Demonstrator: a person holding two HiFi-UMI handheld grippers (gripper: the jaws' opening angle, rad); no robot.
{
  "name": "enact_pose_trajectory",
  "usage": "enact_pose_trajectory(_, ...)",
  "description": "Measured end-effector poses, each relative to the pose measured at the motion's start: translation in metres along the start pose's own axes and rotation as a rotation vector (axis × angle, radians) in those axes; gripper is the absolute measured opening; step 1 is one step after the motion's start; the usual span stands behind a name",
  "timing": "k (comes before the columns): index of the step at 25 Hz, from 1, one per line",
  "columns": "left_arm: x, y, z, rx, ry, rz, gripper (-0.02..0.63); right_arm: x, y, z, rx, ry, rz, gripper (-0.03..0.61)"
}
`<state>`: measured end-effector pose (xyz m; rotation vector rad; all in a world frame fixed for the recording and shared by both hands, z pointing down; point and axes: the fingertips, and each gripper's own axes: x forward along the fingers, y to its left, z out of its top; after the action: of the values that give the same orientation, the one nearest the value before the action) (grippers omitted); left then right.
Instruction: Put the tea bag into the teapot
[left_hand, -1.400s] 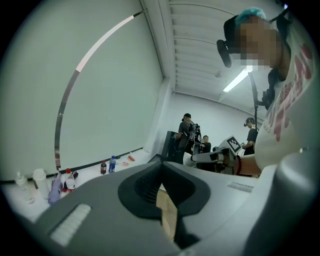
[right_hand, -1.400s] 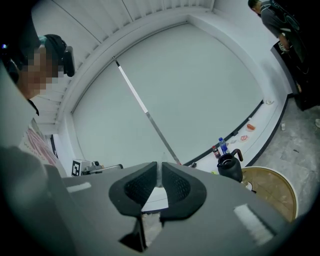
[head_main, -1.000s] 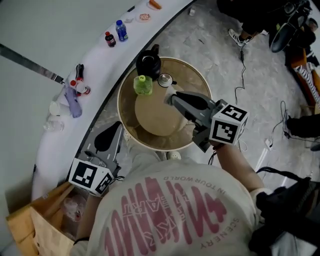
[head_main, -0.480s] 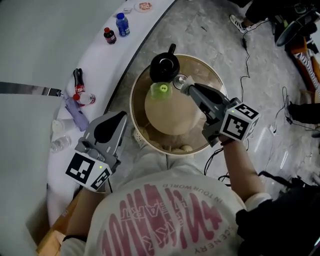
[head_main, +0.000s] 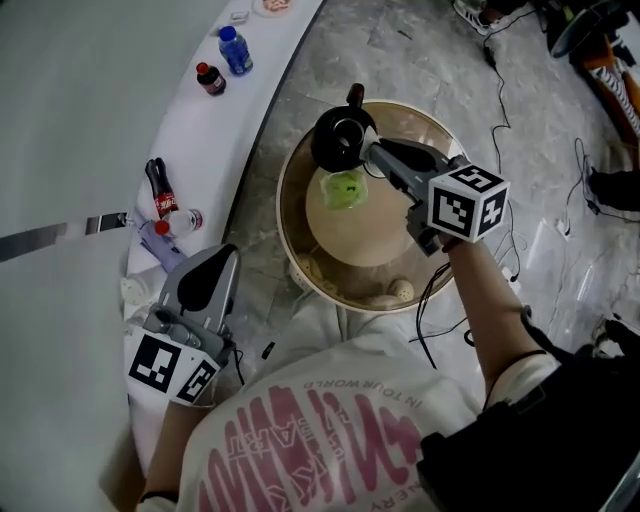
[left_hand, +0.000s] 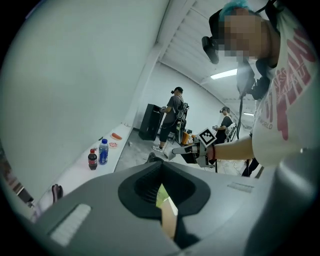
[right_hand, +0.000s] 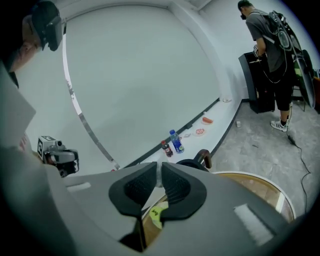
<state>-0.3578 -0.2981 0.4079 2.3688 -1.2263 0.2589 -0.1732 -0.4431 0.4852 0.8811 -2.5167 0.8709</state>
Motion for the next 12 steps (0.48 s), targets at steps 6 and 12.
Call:
enact_pose_trajectory(6,0.004,0.023,-0.009,-0.051,0.022,-0.013,0.015,0.046,-0.025,-0.009,-0.025,0.104,-0.064,0.037)
enact_pose_trajectory(12,0.003,0.033,-0.015,-0.088,0.019,-0.005,0.015,0.073,-0.045,-0.028,-0.118,0.271,-0.113,0.037)
